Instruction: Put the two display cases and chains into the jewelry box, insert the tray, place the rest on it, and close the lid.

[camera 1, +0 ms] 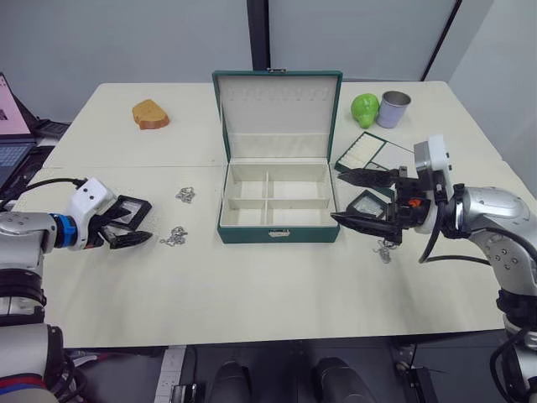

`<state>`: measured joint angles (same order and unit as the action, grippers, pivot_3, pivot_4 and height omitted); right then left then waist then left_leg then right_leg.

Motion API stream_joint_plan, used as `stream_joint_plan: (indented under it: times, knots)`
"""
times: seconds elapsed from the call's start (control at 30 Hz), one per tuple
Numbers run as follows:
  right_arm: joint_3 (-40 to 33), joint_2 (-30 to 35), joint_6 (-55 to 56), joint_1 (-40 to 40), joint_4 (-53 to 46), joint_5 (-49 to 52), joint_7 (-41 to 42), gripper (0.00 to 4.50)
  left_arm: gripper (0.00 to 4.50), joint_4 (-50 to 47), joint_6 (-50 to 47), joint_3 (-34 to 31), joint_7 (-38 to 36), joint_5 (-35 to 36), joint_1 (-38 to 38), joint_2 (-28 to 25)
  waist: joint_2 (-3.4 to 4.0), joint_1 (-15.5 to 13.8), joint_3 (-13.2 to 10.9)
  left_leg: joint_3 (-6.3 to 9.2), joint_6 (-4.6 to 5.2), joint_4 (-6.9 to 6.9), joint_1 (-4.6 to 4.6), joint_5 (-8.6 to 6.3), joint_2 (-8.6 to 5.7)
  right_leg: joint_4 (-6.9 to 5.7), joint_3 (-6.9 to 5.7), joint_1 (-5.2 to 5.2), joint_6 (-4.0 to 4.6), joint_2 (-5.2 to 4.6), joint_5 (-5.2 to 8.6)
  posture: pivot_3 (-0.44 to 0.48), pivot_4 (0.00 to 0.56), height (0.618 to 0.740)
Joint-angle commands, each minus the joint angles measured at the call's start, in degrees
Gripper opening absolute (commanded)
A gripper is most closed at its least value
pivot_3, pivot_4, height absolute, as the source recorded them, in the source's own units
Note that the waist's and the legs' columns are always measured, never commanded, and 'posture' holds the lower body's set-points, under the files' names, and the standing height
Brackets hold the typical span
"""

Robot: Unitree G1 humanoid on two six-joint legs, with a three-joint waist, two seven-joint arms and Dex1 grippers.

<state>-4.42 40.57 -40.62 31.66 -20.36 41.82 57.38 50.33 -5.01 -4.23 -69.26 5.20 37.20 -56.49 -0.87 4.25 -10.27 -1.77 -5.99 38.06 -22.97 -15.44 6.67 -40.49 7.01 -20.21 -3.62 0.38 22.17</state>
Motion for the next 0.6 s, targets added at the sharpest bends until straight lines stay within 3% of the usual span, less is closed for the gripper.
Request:
stream_joint_plan:
  times: [0.03, 0.27, 0.6]
  knots:
    - [-0.72, 0.37, 0.07, 1.99, -2.03, 1.84, 0.33, 4.48, 4.50, -3.54, 0.00, -1.90, 0.47, 1.30, -1.77, -0.91, 0.00, 0.05, 0.00, 0.00, 0.00, 0.00, 0.01, 0.00, 0.00, -0.02, 0.00, 0.00, 0.00, 0.00, 0.00, 0.000, 0.150, 0.740]
    - [0.25, 0.75, 0.32, 2.78, -1.01, 1.19, 1.11, 4.48, 4.50, -3.96, 9.01, -0.89, -1.20, -0.86, -4.21, -3.39, 0.00, 0.23, 0.00, 0.01, 0.00, 0.00, 0.01, 0.00, 0.02, -0.04, -0.03, -0.02, 0.00, 0.00, 0.00, 0.000, 0.150, 0.740]
    - [0.52, 0.36, 0.55, 2.20, -1.03, 0.65, 1.06, 4.48, 4.50, 3.16, 13.88, 6.17, -5.34, -9.13, 3.99, -6.82, 0.00, 0.21, 0.00, -0.01, 0.00, 0.00, 0.01, 0.00, -0.01, -0.04, -0.02, -0.02, 0.00, 0.01, 0.00, 0.000, 0.150, 0.740]
